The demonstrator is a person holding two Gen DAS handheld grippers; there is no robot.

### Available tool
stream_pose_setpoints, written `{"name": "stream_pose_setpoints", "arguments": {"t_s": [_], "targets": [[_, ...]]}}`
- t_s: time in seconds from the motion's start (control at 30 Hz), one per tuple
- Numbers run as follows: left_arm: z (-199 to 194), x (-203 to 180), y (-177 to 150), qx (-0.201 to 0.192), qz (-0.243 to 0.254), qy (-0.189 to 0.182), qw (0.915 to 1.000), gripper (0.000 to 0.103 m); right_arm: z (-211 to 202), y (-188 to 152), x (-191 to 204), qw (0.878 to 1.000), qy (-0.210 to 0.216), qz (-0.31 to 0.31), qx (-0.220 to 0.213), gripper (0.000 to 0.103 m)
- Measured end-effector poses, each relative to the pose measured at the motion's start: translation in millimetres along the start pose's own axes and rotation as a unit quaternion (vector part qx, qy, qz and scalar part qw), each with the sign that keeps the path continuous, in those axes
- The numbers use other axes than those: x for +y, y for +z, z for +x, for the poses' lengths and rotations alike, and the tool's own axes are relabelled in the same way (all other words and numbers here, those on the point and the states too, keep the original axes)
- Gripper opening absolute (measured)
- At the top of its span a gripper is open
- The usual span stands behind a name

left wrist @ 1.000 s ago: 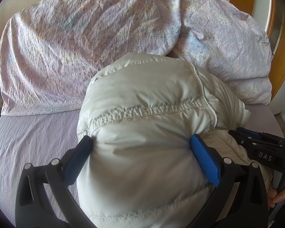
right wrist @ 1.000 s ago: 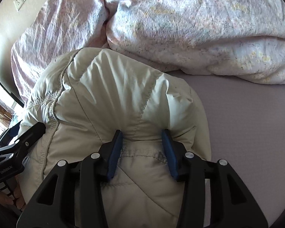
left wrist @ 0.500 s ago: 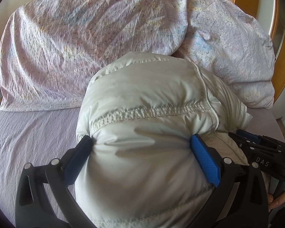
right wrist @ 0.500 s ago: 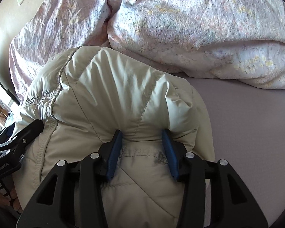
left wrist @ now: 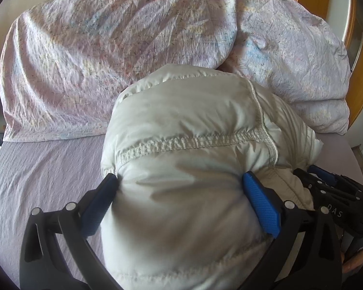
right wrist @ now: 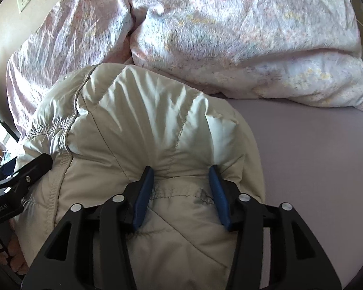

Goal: Fold large clothes

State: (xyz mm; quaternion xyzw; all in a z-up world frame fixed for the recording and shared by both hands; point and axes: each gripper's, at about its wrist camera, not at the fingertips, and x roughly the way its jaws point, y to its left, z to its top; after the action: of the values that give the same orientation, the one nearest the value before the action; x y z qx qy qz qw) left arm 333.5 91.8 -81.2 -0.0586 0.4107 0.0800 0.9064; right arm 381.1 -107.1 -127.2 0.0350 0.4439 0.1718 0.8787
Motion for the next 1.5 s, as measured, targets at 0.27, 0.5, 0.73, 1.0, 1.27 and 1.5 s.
{"name": "stream_pose_setpoints", "arguments": {"t_s": [0.27, 0.5, 0.73, 1.0, 1.27, 1.5], "targets": [[-40.8, 3.9, -16.4, -0.009, -0.001, 0.005, 0.9999, 0.101, -41.5, -4.0, 5.0, 1.0, -0.005, -0.028, 0.01, 0.092], [-85.7, 11.4, -42.5, -0.019, 0.012, 0.009, 0.9997, 0.101, -84.4, -18.4, -1.5, 0.998, -0.011, -0.028, 0.046, 0.102], [-129.8, 12.1, -70.7, -0.004, 0.011, 0.006, 0.9999, 0.101, -128.7, -52.6, 4.6, 0.998, 0.022, -0.025, 0.056, 0.102], [-154.4, 2.6, -102.0, 0.022, 0.004, -0.008, 0.9997, 0.101, -149.5, -84.8, 14.3, 0.997, 0.043, -0.022, 0.064, 0.102], [-165.4, 0.2, -118.8, 0.028, 0.0, -0.016, 0.9995, 0.101, -161.0, -105.6, 17.9, 0.996, 0.054, -0.022, 0.074, 0.102], [-170.3, -0.8, -126.8, 0.03, -0.005, -0.02, 0.9994, 0.101, -169.2, -111.4, 22.2, 0.996, 0.058, -0.025, 0.06, 0.102]]}}
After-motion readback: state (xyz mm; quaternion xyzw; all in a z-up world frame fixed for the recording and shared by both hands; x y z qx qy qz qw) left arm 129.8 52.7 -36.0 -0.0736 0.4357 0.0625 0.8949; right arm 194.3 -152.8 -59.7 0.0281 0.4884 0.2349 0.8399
